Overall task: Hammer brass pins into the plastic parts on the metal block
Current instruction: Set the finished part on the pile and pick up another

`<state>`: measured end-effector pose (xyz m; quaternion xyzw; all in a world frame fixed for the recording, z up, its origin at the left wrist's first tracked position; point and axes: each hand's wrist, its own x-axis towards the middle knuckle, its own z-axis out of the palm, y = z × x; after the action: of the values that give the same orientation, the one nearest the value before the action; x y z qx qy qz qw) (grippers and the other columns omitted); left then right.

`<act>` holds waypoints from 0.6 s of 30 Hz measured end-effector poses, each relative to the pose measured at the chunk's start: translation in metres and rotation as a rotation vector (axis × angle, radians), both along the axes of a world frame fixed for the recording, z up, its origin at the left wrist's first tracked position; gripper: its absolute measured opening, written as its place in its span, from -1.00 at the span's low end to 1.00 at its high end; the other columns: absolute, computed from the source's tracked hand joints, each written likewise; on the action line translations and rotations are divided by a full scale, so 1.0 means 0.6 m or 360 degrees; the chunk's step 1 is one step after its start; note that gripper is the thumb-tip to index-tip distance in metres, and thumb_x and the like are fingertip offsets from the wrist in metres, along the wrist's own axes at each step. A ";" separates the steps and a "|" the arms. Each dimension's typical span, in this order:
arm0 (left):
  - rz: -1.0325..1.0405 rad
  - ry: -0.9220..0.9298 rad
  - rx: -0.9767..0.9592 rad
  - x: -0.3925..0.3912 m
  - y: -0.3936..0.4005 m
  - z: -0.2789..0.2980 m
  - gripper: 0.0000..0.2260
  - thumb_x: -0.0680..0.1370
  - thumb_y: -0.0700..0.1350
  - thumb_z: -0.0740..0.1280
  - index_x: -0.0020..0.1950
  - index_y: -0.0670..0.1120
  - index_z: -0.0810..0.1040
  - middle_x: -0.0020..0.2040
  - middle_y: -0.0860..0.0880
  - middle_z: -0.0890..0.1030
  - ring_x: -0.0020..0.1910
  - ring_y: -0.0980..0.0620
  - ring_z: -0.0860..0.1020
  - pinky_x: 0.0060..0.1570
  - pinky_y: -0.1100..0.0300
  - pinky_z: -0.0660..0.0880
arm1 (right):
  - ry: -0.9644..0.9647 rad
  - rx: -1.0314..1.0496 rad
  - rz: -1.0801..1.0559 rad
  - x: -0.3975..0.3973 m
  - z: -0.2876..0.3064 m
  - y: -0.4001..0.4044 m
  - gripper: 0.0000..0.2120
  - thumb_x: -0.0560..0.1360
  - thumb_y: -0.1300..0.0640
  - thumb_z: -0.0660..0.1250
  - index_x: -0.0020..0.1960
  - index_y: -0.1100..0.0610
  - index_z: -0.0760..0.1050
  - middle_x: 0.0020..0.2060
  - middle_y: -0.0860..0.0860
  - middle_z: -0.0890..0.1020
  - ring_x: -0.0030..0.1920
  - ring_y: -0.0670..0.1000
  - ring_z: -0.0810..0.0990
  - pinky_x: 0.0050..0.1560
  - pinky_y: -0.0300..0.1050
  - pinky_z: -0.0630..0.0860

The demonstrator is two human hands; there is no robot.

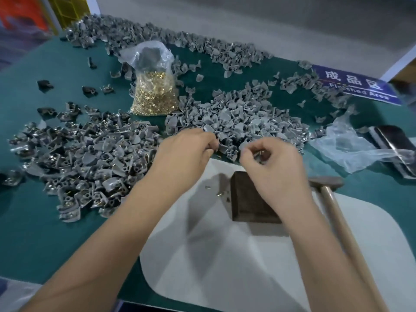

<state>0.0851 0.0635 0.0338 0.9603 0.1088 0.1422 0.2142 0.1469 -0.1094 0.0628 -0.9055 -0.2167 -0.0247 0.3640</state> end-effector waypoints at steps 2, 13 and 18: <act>0.0077 0.0010 -0.0056 0.004 0.006 -0.005 -0.87 0.62 -0.05 0.31 0.11 0.16 0.58 0.05 0.17 0.57 0.02 0.07 0.56 -0.10 0.10 0.49 | 0.0123 0.0024 0.0089 0.017 0.009 -0.012 -0.91 0.51 0.08 0.44 -0.17 -0.03 0.66 -0.26 -0.20 0.65 -0.20 -0.15 0.59 -0.13 -0.12 0.52; 0.0159 -0.0206 -0.0018 0.004 -0.001 -0.021 -0.89 0.58 -0.06 0.37 0.08 0.09 0.64 -0.06 0.11 0.64 -0.08 0.04 0.58 -0.09 0.08 0.50 | -0.0152 -0.0839 0.0713 -0.031 -0.011 0.033 -0.89 0.55 -0.13 0.37 -0.01 -0.22 0.68 -0.15 -0.15 0.67 0.03 -0.03 0.31 0.08 0.01 0.18; 0.0142 -0.0324 0.0094 -0.006 -0.009 -0.007 -0.90 0.59 -0.08 0.36 0.07 0.05 0.65 -0.05 0.10 0.65 -0.03 0.00 0.60 -0.05 -0.01 0.52 | -0.0246 -0.1022 0.0796 -0.032 -0.007 0.048 -0.86 0.61 0.03 0.26 -0.09 -0.01 0.56 -0.10 -0.05 0.61 0.11 0.08 0.50 0.03 0.03 0.18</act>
<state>0.0817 0.0583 0.0294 0.9410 0.1248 0.2515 0.1891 0.1278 -0.0806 0.0587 -0.8880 -0.4533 0.0653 0.0404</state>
